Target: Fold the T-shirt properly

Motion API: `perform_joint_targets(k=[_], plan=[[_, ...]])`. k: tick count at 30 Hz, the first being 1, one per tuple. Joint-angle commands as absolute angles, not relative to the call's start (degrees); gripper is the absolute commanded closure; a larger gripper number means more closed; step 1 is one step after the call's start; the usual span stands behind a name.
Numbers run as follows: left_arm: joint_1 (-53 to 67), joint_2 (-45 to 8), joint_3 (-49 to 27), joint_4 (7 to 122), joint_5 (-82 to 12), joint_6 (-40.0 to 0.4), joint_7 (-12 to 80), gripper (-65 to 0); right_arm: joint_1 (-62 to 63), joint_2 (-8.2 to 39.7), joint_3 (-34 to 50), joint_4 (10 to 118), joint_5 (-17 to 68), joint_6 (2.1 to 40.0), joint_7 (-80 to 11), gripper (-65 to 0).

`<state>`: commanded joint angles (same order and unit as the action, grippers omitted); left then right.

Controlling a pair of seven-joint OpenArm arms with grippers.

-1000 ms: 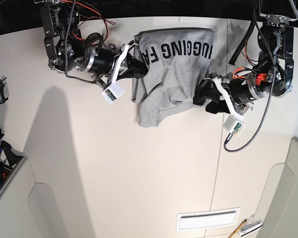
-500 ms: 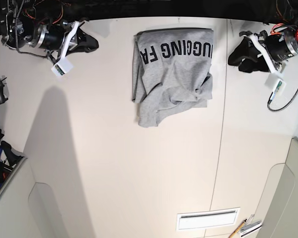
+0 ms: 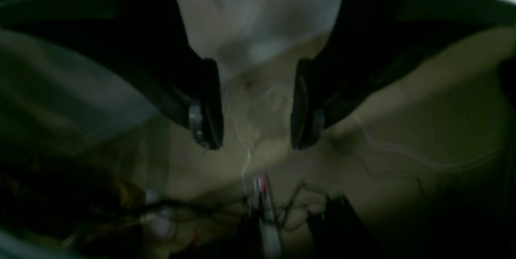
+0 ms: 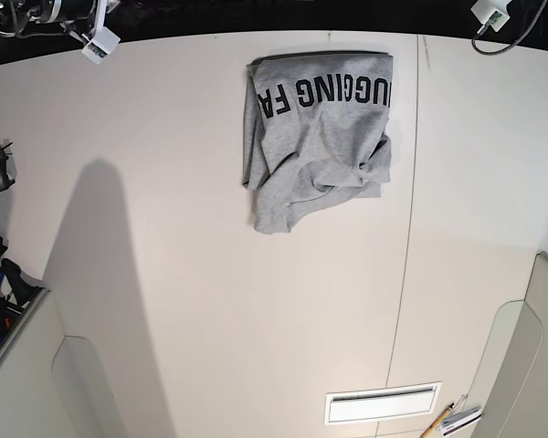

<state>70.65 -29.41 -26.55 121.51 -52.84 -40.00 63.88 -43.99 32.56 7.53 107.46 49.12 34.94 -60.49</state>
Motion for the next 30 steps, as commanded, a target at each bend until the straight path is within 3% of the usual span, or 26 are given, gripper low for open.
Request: perform_joint_targets(k=[5, 9, 13, 16, 21, 26, 30], plan=[[74.78, -29.41, -16.45, 113.62, -42.11, -40.00, 58.59, -27.9, -50.87, 32.69, 7.46, 107.35, 47.40, 34.85, -60.51, 0.0], [73.30, -29.69, -6.66, 100.22, -33.76, -40.00, 47.70, -27.9, -55.48, 34.92, 6.11, 106.91, 47.37, 34.74, -60.47, 0.0], [66.96, -29.69, 0.67, 86.89, -27.44, -40.00, 40.36, -27.9, -55.86, 37.34, 1.39, 105.23, 45.95, 34.74, -58.94, 0.0], [59.24, -29.63, 6.13, 75.20, -26.96, -40.00, 35.24, -27.9, -54.70, 39.38, -4.69, 102.17, 39.75, 34.74, -51.83, 0.0], [43.22, -29.50, 16.86, 54.94, -26.96, -40.00, 32.34, -27.9, -46.92, 40.23, -17.45, 89.97, 28.93, 34.72, -39.24, 0.0], [29.82, -26.65, 27.79, 41.15, -27.00, -40.00, 32.32, -27.9, -32.84, 38.48, -29.91, 73.58, 22.39, 34.72, -38.57, 0.0], [23.88, -23.53, 32.08, 36.29, -26.96, -40.00, 32.32, -27.9, -24.18, 36.71, -35.77, 65.91, 22.09, 34.72, -38.57, 0.0]])
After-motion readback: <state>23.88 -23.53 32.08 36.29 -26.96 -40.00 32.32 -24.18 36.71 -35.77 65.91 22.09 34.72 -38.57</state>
